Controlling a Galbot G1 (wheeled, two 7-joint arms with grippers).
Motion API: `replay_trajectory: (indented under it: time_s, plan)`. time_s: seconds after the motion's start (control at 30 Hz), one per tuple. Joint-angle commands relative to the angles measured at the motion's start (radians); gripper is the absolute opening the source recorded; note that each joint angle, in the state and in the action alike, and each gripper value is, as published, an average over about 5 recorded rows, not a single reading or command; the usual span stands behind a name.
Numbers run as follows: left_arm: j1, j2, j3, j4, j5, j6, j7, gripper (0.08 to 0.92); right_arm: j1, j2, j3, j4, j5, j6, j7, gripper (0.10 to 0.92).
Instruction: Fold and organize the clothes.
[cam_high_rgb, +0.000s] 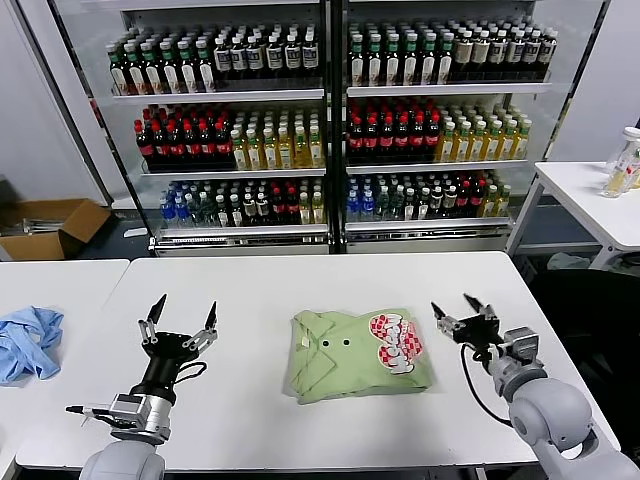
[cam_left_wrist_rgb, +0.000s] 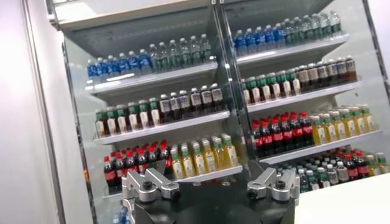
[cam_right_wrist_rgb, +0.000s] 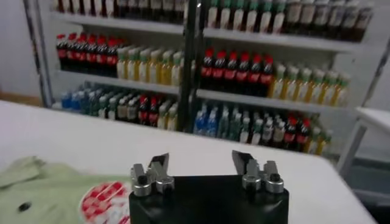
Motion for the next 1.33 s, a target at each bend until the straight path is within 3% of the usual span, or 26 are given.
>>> replay_trajectory:
  time_s: [0.03, 0.23, 1.33]
  plan:
    - [-0.034, 0.01, 0.021, 0.043, 0.02, -0.048, -0.005, 0.823, 0.027, 0.017, 0.073, -0.103, -0.186, 0.183, -0.005, 0.749]
    - [-0.058, 0.025, 0.033, 0.058, 0.02, -0.03, -0.017, 0.822, 0.011, 0.031, 0.082, -0.12, -0.204, 0.224, -0.02, 0.82]
    - [-0.113, 0.059, 0.059, 0.154, 0.067, -0.074, -0.012, 0.823, -0.039, 0.075, 0.13, -0.114, -0.31, 0.276, -0.041, 0.823]
